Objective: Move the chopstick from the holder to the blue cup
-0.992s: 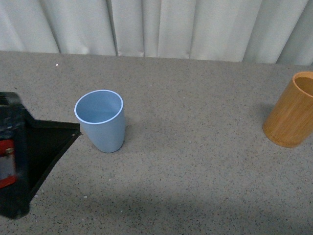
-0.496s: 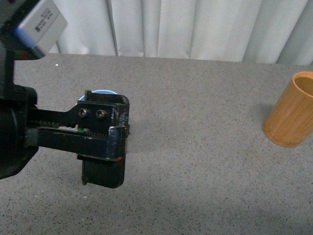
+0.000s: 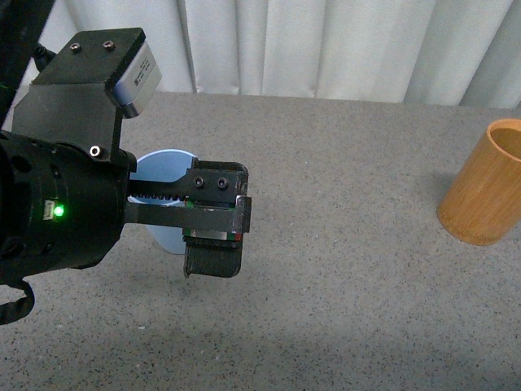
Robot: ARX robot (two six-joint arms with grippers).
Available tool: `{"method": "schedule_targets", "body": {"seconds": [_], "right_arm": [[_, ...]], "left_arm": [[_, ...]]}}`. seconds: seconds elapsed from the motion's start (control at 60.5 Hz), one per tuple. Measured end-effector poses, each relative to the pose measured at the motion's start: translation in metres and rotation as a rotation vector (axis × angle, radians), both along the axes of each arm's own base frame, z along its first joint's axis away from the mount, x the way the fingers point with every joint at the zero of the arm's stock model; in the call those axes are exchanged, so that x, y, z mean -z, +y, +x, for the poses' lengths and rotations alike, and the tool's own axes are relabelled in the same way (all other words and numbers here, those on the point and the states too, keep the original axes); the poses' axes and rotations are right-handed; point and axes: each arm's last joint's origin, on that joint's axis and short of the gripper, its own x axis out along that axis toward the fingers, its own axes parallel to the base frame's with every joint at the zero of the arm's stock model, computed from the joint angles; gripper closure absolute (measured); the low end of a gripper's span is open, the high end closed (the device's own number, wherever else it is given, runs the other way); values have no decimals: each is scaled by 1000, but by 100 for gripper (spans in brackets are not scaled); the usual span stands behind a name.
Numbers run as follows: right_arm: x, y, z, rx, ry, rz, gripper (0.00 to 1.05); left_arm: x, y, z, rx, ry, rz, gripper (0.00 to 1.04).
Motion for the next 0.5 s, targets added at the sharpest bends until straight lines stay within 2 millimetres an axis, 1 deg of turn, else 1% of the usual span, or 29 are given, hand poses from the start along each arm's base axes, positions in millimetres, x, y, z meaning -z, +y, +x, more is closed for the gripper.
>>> {"method": "schedule_targets", "body": {"seconds": [0.331, 0.496], "right_arm": [[0, 0, 0, 0, 0, 0, 10], [0, 0, 0, 0, 0, 0, 10]], "left_arm": [[2, 1, 16, -69, 18, -19, 7], [5, 4, 21, -96, 26, -15, 7]]}}
